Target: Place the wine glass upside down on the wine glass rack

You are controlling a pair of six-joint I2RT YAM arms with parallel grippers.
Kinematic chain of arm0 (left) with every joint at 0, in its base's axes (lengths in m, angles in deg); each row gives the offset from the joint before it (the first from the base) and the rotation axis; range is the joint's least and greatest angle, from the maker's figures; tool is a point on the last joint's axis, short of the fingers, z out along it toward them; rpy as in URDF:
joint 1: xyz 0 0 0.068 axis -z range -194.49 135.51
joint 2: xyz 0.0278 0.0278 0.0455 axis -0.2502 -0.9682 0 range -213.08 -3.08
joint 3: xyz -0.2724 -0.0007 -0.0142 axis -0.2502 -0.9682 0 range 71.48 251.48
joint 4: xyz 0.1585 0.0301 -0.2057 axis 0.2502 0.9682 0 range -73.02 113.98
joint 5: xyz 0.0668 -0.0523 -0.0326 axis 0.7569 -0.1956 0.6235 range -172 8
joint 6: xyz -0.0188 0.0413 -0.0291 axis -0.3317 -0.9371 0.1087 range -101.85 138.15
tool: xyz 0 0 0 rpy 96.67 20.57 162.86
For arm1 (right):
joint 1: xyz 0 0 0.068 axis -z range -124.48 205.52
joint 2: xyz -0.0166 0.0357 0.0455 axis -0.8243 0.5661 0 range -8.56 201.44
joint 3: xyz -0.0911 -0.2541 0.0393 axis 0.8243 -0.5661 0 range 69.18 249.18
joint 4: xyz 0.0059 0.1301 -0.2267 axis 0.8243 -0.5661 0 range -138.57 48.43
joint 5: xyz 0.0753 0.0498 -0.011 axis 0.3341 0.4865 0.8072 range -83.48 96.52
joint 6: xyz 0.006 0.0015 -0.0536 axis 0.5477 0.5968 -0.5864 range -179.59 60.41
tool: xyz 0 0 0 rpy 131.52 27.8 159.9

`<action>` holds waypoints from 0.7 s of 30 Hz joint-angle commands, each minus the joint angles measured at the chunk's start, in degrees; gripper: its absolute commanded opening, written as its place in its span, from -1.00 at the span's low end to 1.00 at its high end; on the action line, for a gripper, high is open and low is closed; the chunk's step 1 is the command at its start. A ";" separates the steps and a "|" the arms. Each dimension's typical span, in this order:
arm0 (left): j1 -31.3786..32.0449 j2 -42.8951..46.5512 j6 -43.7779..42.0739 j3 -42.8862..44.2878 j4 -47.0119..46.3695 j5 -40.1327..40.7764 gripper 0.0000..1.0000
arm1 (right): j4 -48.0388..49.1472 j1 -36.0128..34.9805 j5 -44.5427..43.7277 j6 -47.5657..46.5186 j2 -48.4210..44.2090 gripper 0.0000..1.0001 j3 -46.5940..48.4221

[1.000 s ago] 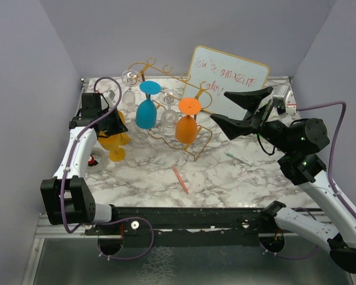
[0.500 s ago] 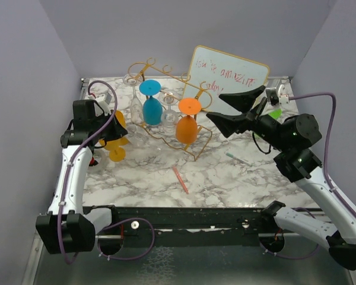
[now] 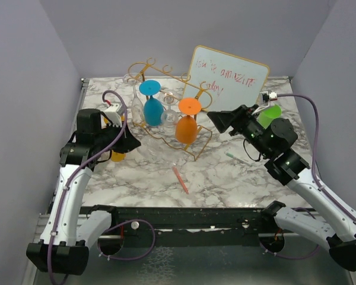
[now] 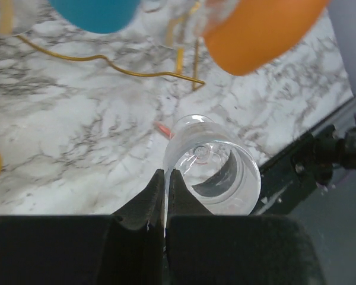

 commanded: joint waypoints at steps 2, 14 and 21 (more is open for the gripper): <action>6.25 0.00 1.56 1.39 -6.11 -18.89 -1.00 | -8.09 -0.22 -14.23 15.44 -3.05 0.56 -2.22; 16.66 -7.02 20.38 10.41 -29.83 -18.30 -1.00 | -17.83 -0.23 -24.24 19.87 -5.93 0.53 2.02; 25.74 -14.30 30.30 16.87 -45.29 -6.71 -1.00 | -19.96 -0.22 -30.60 12.47 -7.80 0.68 7.20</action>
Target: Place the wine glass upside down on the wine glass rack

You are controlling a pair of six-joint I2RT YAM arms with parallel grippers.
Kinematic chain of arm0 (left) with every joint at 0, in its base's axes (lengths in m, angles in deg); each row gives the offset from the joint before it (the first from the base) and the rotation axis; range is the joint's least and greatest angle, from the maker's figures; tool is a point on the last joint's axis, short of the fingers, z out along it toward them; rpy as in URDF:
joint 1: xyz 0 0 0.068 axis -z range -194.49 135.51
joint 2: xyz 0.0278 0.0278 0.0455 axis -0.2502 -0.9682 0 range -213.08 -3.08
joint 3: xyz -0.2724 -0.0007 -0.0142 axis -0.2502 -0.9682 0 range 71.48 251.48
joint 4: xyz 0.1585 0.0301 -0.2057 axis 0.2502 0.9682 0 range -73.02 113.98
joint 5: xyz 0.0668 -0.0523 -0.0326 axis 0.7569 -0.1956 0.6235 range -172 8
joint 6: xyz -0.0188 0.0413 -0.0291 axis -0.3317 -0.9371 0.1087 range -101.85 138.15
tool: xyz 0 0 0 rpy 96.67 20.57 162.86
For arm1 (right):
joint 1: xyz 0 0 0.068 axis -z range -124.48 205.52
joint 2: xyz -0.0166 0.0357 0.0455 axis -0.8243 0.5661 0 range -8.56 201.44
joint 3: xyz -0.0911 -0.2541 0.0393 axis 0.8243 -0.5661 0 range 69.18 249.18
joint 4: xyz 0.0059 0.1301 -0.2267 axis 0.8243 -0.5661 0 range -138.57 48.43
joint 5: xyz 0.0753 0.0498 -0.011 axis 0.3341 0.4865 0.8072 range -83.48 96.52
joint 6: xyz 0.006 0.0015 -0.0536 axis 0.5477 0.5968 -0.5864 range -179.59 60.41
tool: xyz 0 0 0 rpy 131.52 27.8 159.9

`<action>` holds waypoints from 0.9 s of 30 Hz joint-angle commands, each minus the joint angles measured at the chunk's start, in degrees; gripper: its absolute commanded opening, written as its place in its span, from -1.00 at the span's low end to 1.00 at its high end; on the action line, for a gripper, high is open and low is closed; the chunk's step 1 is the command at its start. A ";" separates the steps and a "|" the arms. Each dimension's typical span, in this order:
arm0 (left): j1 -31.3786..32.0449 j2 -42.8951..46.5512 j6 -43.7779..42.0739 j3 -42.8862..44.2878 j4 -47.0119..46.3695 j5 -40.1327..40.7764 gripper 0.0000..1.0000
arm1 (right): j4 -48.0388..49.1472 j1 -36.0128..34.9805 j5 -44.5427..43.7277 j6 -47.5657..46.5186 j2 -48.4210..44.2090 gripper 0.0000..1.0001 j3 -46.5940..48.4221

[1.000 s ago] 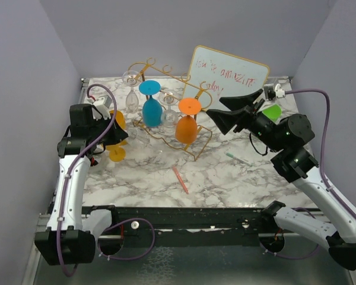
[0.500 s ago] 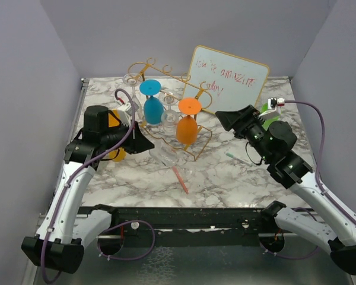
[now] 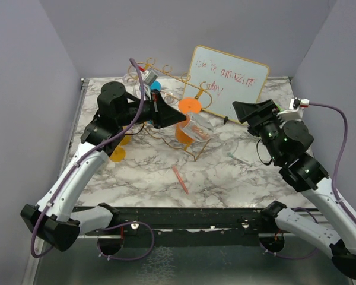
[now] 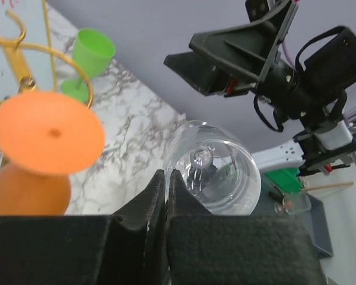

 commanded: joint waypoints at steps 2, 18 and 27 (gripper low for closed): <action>4.78 -4.45 6.85 6.29 -12.83 11.09 -1.00 | -0.98 -0.23 -7.98 -5.89 -3.96 0.69 2.94; 13.08 -13.33 5.43 10.06 -33.77 27.79 -1.00 | 0.49 -0.22 -13.49 4.88 -8.80 0.73 2.93; 16.46 -12.96 0.39 4.75 -42.57 31.78 -1.00 | -2.41 -0.24 -17.04 28.10 -7.67 0.56 2.13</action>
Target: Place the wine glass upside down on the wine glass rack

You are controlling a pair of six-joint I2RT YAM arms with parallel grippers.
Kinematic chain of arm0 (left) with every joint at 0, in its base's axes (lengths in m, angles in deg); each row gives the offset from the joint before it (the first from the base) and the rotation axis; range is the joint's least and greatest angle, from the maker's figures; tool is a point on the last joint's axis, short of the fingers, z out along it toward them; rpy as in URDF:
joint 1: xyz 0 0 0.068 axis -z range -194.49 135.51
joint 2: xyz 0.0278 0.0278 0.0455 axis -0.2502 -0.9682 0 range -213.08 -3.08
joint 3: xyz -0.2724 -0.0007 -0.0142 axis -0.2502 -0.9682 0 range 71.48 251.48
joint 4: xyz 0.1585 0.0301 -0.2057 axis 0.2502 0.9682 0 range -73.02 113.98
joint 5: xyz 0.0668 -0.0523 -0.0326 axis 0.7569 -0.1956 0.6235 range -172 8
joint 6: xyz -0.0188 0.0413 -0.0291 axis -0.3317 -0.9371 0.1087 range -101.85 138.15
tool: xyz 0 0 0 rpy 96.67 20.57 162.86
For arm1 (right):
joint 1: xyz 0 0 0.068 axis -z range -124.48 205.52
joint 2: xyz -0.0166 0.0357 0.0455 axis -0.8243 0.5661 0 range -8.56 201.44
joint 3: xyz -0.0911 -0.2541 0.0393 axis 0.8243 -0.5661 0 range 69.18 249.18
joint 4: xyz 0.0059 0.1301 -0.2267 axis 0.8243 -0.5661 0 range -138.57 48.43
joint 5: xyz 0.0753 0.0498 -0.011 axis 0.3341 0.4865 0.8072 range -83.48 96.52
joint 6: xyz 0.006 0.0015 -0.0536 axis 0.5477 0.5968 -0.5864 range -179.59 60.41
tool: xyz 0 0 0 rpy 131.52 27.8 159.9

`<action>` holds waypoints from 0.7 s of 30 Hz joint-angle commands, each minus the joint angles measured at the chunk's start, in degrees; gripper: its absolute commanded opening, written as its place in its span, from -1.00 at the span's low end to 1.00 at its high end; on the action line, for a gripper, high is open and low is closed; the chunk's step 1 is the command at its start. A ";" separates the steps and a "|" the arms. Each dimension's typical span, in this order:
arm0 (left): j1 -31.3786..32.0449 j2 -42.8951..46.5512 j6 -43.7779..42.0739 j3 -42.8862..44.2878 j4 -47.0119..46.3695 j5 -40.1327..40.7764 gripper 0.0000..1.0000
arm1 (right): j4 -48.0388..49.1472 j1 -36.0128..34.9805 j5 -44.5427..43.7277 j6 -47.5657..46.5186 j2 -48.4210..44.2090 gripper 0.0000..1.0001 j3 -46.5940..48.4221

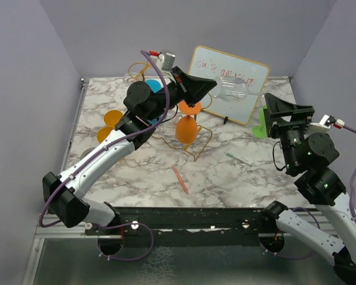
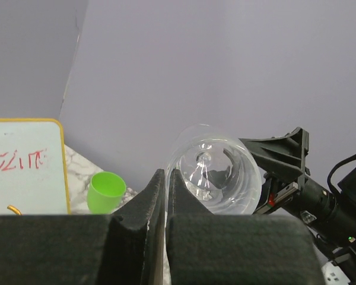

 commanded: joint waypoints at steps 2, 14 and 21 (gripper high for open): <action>1.56 1.87 -4.43 -3.43 -9.87 4.86 -1.00 | -0.11 -0.22 -2.55 15.03 0.88 0.56 -0.49; 2.65 3.75 -7.93 -8.64 -14.82 6.20 -1.00 | 5.51 -0.22 4.20 22.46 5.53 0.54 -1.84; 3.16 3.23 -7.74 -8.83 -17.11 4.82 -1.00 | 10.97 -0.27 6.55 24.72 8.35 0.00 -2.20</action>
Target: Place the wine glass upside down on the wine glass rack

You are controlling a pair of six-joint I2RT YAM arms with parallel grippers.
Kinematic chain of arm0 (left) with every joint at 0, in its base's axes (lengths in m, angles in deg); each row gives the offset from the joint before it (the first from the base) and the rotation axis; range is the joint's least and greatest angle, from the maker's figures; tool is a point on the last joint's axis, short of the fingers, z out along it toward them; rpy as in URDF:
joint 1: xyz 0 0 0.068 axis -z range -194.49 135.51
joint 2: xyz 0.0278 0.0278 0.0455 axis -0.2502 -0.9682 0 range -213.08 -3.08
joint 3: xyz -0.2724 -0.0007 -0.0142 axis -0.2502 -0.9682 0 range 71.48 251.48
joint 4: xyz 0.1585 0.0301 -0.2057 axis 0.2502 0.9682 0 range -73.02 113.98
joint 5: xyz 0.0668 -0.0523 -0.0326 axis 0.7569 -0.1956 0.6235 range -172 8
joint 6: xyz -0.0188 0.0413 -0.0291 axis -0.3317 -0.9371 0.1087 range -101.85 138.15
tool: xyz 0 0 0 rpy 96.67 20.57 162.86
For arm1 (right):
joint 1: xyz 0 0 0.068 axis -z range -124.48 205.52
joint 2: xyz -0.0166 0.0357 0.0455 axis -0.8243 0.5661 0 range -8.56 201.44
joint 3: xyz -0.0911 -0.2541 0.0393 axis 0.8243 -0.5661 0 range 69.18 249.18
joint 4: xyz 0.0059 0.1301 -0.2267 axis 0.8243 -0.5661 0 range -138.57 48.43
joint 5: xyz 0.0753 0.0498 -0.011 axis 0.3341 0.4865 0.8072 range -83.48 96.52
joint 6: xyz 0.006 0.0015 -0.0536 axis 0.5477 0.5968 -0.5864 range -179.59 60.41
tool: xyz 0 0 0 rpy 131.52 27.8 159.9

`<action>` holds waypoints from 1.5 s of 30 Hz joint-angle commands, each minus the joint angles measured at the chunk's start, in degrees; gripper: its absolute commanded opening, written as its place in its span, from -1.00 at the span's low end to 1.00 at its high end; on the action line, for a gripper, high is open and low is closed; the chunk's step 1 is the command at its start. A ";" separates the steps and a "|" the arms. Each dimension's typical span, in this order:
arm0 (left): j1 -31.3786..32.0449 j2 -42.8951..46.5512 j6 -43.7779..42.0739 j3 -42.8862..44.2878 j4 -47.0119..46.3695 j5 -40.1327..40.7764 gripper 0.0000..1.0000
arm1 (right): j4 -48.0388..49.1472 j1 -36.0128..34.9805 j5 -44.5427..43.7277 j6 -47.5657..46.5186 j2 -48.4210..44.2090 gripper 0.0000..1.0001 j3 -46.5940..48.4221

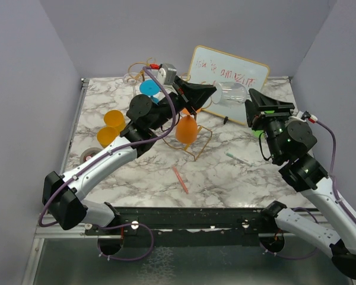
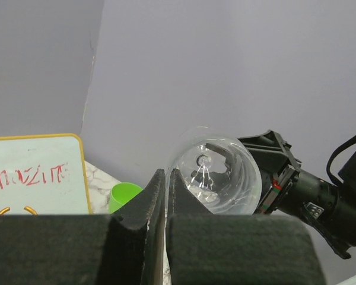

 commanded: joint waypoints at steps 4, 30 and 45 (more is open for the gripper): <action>0.63 2.09 -0.13 -0.54 -6.96 -0.22 -1.00 | 5.50 -0.23 1.91 4.09 2.57 -0.06 0.18; 0.33 7.91 2.02 -2.36 6.84 17.17 0.52 | 34.90 -0.22 -5.90 -40.43 7.88 -0.99 1.72; -14.01 8.67 4.11 8.59 35.33 16.77 0.90 | 37.89 3.84 4.52 -87.70 26.54 -0.99 20.59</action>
